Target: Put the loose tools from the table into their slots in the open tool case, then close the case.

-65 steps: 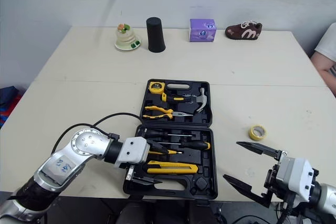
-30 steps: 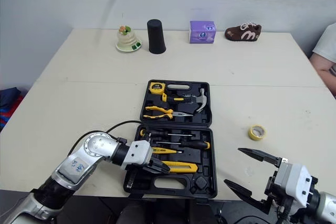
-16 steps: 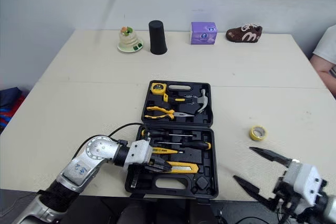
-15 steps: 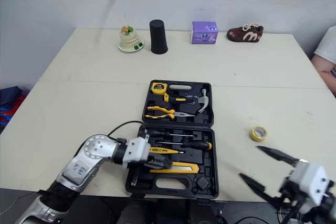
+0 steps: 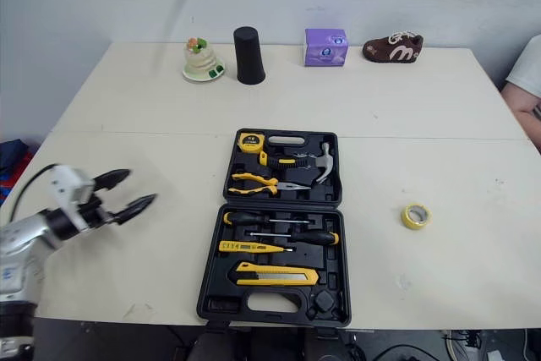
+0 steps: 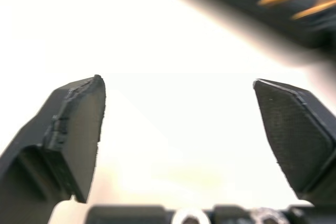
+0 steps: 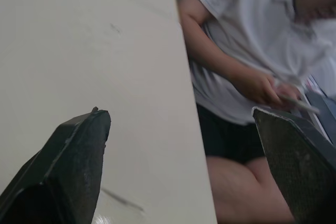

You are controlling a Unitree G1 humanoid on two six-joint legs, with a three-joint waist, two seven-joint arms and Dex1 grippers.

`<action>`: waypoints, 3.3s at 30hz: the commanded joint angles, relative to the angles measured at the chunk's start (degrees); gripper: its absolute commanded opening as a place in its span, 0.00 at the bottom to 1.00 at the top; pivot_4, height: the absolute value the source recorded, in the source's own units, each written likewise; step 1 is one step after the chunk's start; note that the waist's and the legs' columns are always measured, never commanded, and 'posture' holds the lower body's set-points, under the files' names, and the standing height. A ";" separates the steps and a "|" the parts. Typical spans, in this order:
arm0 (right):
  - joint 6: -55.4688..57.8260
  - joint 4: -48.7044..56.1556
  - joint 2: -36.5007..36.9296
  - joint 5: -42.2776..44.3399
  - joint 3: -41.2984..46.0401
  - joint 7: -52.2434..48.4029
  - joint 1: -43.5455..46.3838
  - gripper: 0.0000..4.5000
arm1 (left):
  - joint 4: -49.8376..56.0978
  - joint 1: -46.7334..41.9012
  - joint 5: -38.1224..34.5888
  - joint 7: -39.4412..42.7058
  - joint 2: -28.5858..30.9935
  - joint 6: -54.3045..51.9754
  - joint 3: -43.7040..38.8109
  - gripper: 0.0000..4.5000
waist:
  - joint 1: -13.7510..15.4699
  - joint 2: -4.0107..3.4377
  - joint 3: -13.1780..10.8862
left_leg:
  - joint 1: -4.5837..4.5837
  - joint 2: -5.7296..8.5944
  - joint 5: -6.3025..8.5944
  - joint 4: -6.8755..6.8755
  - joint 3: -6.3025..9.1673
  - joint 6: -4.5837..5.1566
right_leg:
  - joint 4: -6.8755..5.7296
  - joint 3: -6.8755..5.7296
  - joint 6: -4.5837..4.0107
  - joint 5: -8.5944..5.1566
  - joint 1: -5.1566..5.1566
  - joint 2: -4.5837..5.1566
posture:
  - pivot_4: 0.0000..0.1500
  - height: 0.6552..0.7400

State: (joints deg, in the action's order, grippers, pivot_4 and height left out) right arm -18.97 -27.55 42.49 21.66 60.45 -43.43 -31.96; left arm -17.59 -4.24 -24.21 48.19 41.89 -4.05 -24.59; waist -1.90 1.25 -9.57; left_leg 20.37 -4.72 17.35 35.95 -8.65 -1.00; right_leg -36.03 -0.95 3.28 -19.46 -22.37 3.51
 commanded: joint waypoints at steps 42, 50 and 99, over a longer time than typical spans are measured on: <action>51.71 39.05 34.47 3.09 -52.02 -20.42 32.12 1.00 | 45.21 -10.25 -8.22 8.78 -5.24 -16.45 26.41 0.99 | 0.10 0.14 -0.24 | 0.35 -0.04 -0.16 0.60 -0.45 -0.14 | 0.02 0.54 0.48 0.26 -0.25 -0.38 | 1.00 1.00; 50.23 33.84 31.55 -2.57 -59.84 -22.68 39.86 1.00 | 47.38 -8.47 -7.82 7.77 -5.69 -16.22 26.91 0.99 | 0.22 0.07 -0.28 | 0.42 -0.07 -0.14 0.85 -0.46 -0.11 | -0.05 0.56 0.49 0.26 -0.27 -0.35 | 1.00 1.00; 54.40 68.42 23.87 -1.92 -83.40 -35.48 52.46 0.01 | 48.52 1.72 -6.23 17.09 -0.25 -8.46 27.07 1.00 | 0.03 -0.33 -0.58 | 0.91 -0.01 0.05 1.53 -0.48 0.17 | -0.97 0.56 0.37 0.20 -0.92 -0.16 | 1.00 1.00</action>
State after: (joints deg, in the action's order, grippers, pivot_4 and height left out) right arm 37.20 41.06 66.21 21.76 -22.61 -78.61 19.82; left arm 28.93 -2.31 -30.32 65.63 41.38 -12.62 2.32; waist -1.87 0.92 -10.14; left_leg 21.27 -4.73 17.39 37.48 -9.13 -0.82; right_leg -37.03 -0.38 3.65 -19.26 -23.30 3.35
